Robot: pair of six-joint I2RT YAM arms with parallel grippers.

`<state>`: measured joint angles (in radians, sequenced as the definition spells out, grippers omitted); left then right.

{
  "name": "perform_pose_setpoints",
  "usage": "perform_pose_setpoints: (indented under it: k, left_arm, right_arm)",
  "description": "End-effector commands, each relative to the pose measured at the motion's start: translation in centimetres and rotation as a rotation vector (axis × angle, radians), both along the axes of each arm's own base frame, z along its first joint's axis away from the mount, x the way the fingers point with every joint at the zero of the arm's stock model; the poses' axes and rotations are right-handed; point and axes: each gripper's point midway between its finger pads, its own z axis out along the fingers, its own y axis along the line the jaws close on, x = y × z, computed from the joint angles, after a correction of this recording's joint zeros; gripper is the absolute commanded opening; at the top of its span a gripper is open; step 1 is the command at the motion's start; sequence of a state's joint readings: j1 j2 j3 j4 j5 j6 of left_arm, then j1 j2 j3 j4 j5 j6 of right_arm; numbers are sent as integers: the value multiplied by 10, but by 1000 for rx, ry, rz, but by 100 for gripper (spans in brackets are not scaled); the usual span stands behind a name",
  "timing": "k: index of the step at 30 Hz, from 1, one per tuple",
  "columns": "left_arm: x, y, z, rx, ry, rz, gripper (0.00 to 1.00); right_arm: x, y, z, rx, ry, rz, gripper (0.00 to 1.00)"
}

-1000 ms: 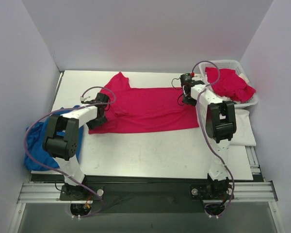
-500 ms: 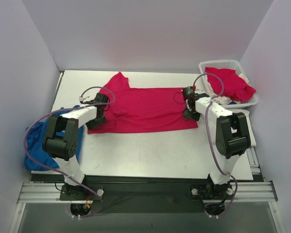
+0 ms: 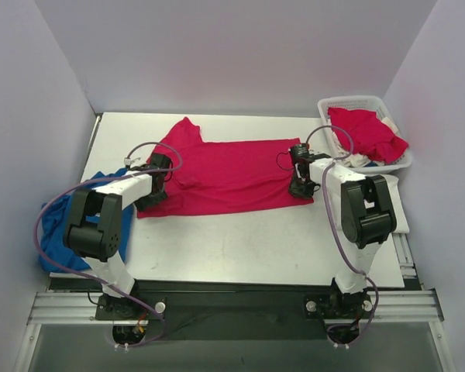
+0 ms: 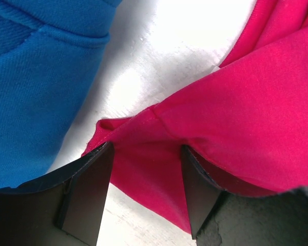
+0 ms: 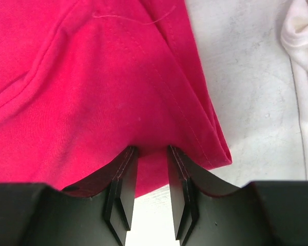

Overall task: Fold and stack the t-shirts
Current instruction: Fold the flattened tshirt in 1/3 of the way

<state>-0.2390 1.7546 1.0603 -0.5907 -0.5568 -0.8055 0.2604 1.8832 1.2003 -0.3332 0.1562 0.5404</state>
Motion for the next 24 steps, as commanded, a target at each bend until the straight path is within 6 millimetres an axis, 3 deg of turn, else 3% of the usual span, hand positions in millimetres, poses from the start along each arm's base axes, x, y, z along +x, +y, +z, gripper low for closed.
perform_pose_setpoints:
  k: [1,8,17,24]
  left_arm:
    - [-8,15,6,52,7,17,65]
    - [-15,23,6,88,18,36,65]
    - [-21,31,15,113,-9,56,65]
    - [-15,15,30,20,-137,15,65]
  right_arm:
    - [-22,-21,-11,-56,98,-68,30]
    - [-49,-53,-4,-170,148,-118,31]
    - [-50,-72,5,-257,162,-163,31]
    - [-50,-73,8,-265,160,-166,31]
